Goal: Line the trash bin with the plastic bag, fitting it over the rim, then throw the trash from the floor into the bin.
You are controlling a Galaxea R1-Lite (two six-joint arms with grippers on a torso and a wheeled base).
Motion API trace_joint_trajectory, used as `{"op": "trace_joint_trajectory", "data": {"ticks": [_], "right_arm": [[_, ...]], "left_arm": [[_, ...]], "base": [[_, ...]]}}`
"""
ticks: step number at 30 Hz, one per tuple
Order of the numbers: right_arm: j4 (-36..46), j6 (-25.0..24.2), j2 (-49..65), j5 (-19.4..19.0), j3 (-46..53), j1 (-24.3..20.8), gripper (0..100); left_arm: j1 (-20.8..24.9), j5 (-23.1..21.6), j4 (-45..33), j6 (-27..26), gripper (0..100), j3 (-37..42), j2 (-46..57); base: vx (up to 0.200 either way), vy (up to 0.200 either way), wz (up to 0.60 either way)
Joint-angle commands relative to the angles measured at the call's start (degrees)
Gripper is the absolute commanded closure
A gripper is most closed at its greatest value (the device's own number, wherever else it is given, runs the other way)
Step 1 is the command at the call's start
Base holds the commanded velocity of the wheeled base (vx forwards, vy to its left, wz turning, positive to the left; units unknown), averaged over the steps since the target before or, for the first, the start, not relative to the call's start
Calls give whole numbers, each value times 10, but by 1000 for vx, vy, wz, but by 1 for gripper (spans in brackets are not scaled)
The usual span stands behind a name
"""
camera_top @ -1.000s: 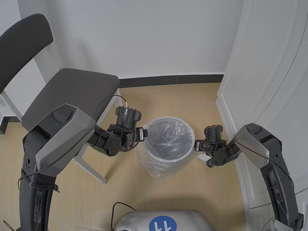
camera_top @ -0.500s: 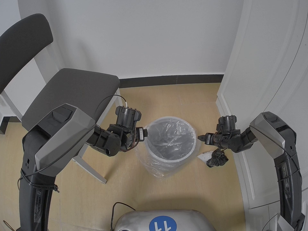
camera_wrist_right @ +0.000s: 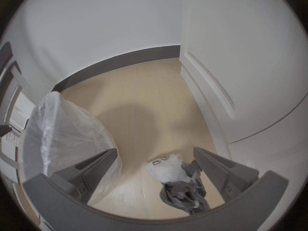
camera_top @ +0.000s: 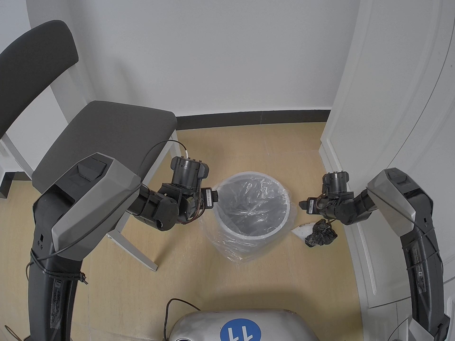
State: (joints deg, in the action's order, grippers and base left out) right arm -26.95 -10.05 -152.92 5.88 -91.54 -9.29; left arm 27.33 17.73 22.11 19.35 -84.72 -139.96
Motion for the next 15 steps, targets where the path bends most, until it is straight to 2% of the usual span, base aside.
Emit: {"op": "trace_joint_trajectory", "data": {"ticks": [1, 7, 15], "right_arm": [[10, 8, -46, 9, -39, -18, 0], [60, 13, -77, 10, -99, -35, 0], [89, 6, -86, 6, -125, -48, 0]], "left_arm": [[-1, 1, 0, 1, 0, -1, 0], [-3, 2, 0, 3, 0, -3, 0], [0, 3, 0, 2, 0, -1, 0]], "base": [[0, 0, 0], [0, 0, 0], [0, 0, 0]]}}
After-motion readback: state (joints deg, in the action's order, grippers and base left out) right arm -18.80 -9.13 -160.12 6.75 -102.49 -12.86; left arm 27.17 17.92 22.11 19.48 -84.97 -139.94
